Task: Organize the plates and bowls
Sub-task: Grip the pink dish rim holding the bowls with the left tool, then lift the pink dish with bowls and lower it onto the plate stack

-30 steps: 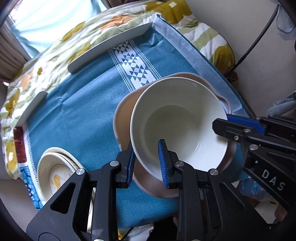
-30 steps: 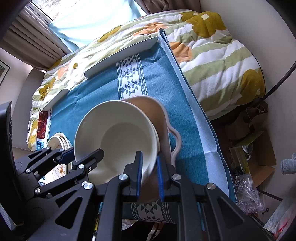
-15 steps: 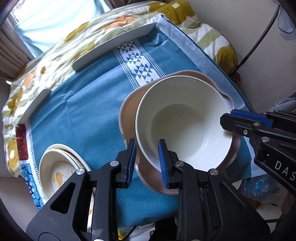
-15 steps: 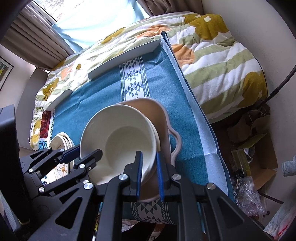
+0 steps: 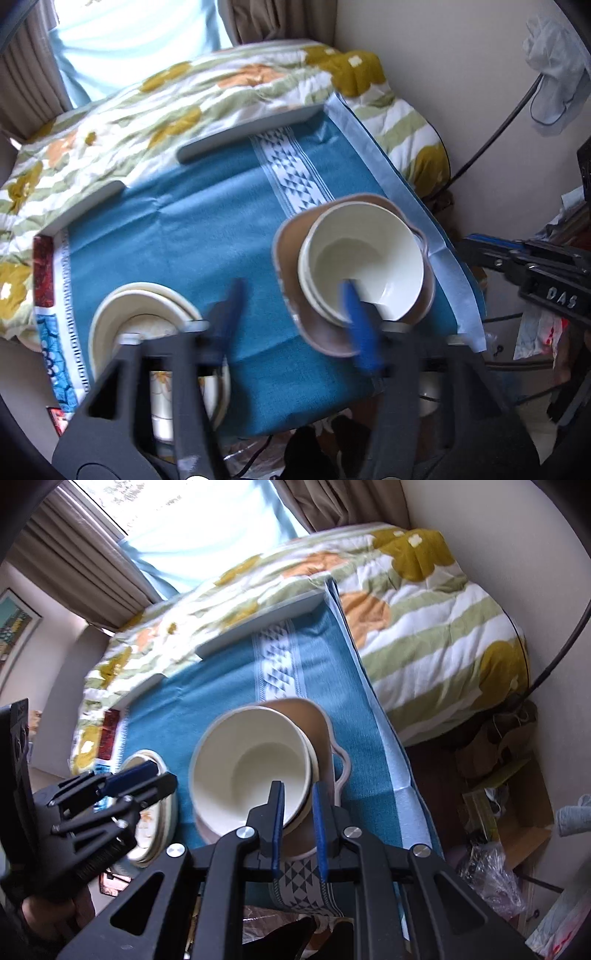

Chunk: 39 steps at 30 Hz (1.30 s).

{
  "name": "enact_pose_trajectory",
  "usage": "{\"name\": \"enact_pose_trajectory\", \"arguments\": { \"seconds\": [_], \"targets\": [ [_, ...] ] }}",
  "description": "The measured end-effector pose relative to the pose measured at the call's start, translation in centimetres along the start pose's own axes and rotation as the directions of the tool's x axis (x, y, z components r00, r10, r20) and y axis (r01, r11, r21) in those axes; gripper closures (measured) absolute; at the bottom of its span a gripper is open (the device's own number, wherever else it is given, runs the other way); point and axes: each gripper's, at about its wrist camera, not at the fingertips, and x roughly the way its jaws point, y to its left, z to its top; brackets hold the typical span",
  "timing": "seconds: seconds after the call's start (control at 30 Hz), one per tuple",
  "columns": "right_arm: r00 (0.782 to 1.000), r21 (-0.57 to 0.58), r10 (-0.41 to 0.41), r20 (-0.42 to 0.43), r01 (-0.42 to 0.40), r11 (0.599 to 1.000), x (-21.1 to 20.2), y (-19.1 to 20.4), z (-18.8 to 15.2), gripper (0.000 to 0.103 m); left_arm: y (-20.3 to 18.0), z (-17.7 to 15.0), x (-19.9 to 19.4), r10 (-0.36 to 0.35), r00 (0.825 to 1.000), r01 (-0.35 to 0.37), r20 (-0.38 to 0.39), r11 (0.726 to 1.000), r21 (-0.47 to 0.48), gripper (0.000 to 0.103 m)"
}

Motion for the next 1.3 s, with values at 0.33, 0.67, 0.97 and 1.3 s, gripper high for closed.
{"name": "enact_pose_trajectory", "arguments": {
  "seconds": [0.33, 0.67, 0.97, 1.3],
  "targets": [
    [0.984, -0.201, 0.004, 0.177, 0.032, 0.979, -7.2, 0.7, -1.5, 0.0, 3.1, -3.3, -2.7, -0.051, 0.998, 0.051, 0.046, 0.999, 0.01, 0.003],
    [0.962, -0.246, -0.249, -0.11, 0.216, 0.945, 2.3, -0.4, -0.3, 0.001, 2.3, -3.7, 5.7, -0.102, 0.979, 0.088, -0.179, 0.993, -0.084, 0.021],
    [0.917, -0.343, -0.302, -0.261, 0.204, 0.917, 8.6, -1.1, 0.0, 0.04, 0.9, -3.5, 9.7, -0.113, 0.962, 0.097, -0.249, 0.992, -0.075, 0.038],
    [0.925, -0.371, -0.235, -0.298, 0.115, 0.922, 11.8, -1.5, 0.4, 0.07, 0.5, -2.7, 13.1, -0.122, 0.955, 0.106, -0.27, 0.992, -0.072, 0.062]
  ]
}}
